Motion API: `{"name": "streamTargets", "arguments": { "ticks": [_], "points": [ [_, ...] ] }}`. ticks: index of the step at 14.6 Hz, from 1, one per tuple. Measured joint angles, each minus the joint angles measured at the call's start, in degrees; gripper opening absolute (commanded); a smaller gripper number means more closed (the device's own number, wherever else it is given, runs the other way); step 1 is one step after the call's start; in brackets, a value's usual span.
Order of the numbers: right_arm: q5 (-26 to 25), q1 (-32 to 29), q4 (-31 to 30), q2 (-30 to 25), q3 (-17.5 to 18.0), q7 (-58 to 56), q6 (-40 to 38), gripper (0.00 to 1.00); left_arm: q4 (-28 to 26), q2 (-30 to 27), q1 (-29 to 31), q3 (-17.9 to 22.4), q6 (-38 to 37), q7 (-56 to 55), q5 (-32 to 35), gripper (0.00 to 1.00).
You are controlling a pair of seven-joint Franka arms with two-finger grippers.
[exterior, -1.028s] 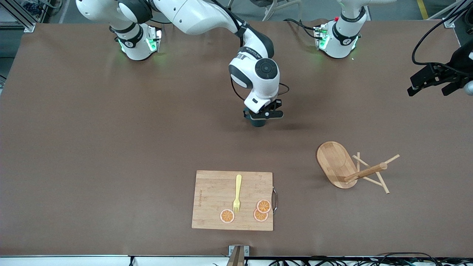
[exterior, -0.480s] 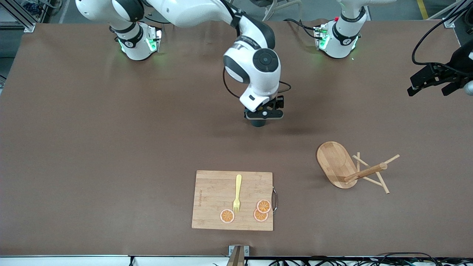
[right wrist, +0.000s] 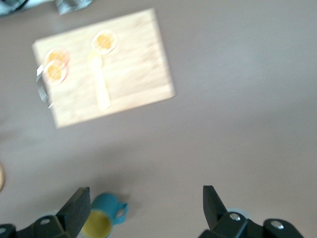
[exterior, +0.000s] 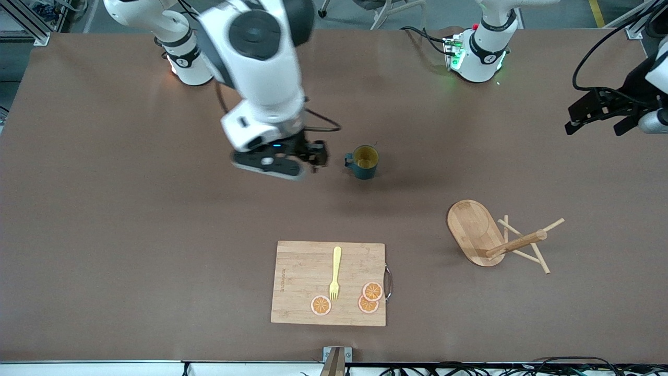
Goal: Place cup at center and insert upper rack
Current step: 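Release the mug with the right gripper while the left gripper approaches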
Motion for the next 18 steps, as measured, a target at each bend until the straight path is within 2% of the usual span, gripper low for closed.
{"name": "streamTargets", "arguments": {
  "ticks": [5, 9, 12, 15, 18],
  "points": [
    [-0.2, -15.4, -0.2, -1.4, -1.4, -21.9, -4.0, 1.00, 0.0, 0.0, -0.1, -3.8, 0.3, -3.8, -0.1, 1.00],
    [0.0, -29.0, -0.2, -2.8, -1.6, -42.5, -6.6, 1.00, -0.7, 0.3, -0.3, -11.7, 1.9, -16.5, -0.1, 1.00],
    [0.5, -35.9, -2.0, -5.6, -1.1, -48.1, -7.8, 1.00, -3.3, 0.7, -0.5, -16.8, 4.2, -23.1, 0.0, 1.00],
    [1.2, -41.5, -7.9, -11.6, 2.6, -50.1, -6.1, 1.00, -6.2, 0.9, -0.5, -20.8, 6.6, -27.9, 1.6, 1.00],
    [1.1, -44.7, -17.6, -19.1, 7.2, -50.1, 0.3, 1.00, -9.8, 1.0, -0.5, -26.1, 10.6, -36.1, 3.9, 1.00]
  ]
}}
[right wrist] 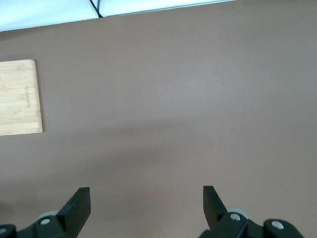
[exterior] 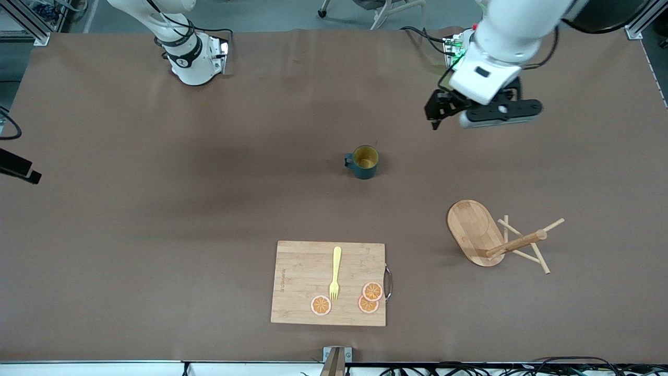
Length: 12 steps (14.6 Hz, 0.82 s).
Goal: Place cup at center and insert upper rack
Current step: 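Release the mug with the right gripper while the left gripper approaches, then lower the left gripper beside the mug handle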
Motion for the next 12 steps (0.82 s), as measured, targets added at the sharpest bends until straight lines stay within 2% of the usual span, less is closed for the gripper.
{"name": "streamTargets", "arguments": {
  "ticks": [3, 6, 7, 12],
  "points": [
    [-0.1, 0.4, -5.0, -3.7, 0.4, 0.0, 1.8, 1.00, -4.5, 0.1, -0.1, -4.5, 5.6, -6.7, 1.1, 1.00],
    [-0.1, 3.6, -5.7, -4.1, -3.2, -0.2, 2.3, 1.00, -9.1, 0.8, -0.2, -8.1, 11.8, -12.4, 4.2, 1.00],
    [-0.1, 3.7, -5.7, -4.1, -3.4, -0.5, 2.4, 1.00, -10.0, 1.7, -0.4, -9.2, 13.4, -14.9, 5.7, 1.00],
    [-0.1, 2.0, -6.2, -4.5, -2.0, -1.1, 2.4, 1.00, -10.5, 8.5, -4.5, -9.9, 18.9, -23.5, 12.6, 1.00]
  ]
}}
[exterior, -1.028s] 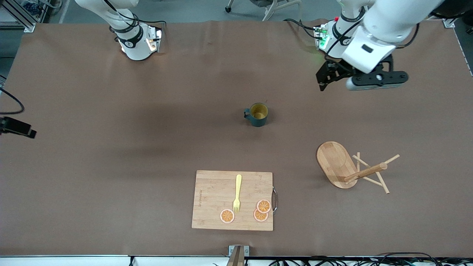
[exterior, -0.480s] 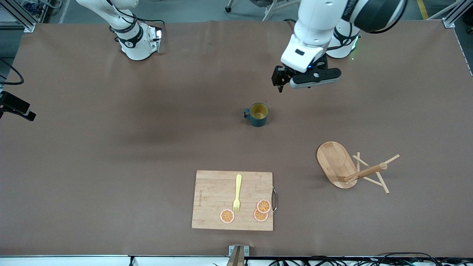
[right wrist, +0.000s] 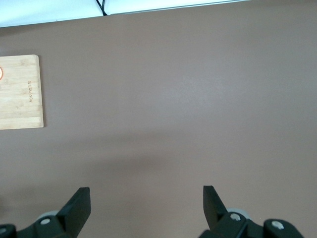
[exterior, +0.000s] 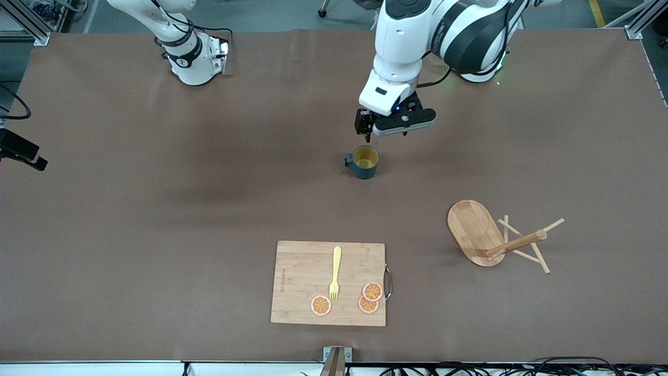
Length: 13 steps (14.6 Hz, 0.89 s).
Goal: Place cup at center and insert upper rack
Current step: 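Lower the left gripper beside the mug handle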
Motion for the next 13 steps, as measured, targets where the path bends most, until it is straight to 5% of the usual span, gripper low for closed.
{"name": "streamTargets", "arguments": {
  "ticks": [8, 13],
  "points": [
    [-0.2, -0.4, -12.4, -8.5, 0.4, -0.2, 4.1, 1.00, 0.2, 8.6, -8.8, -0.1, 2.5, -18.4, 17.6, 1.00],
    [-3.8, -0.2, -14.3, -10.1, 1.8, -0.4, 4.5, 1.00, -0.1, 13.7, -15.5, -0.1, 3.0, -37.1, 33.2, 0.99]
  ]
}}
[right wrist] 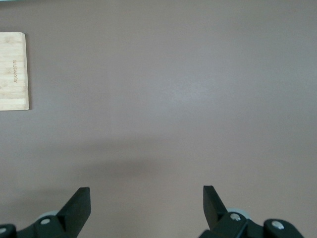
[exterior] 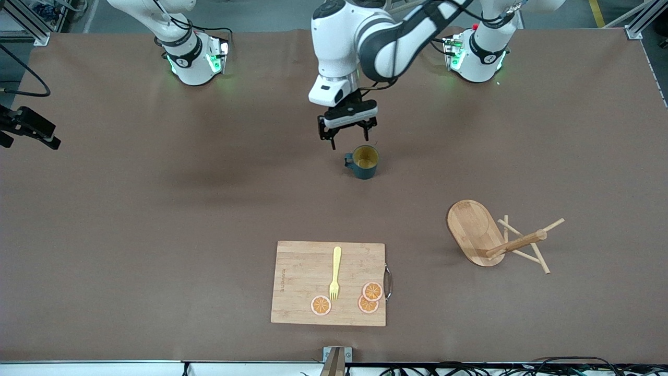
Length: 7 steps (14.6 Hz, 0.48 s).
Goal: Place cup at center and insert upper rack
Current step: 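Lower the left gripper beside the mug handle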
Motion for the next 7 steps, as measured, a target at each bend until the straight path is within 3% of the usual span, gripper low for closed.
{"name": "streamTargets", "arguments": {
  "ticks": [7],
  "points": [
    [-0.1, -0.1, -0.2, 0.0, -0.2, 0.0, -0.6, 1.00, -2.4, 6.4, -6.0, 0.0, 0.0, -14.6, 11.8, 0.98]
  ]
}}
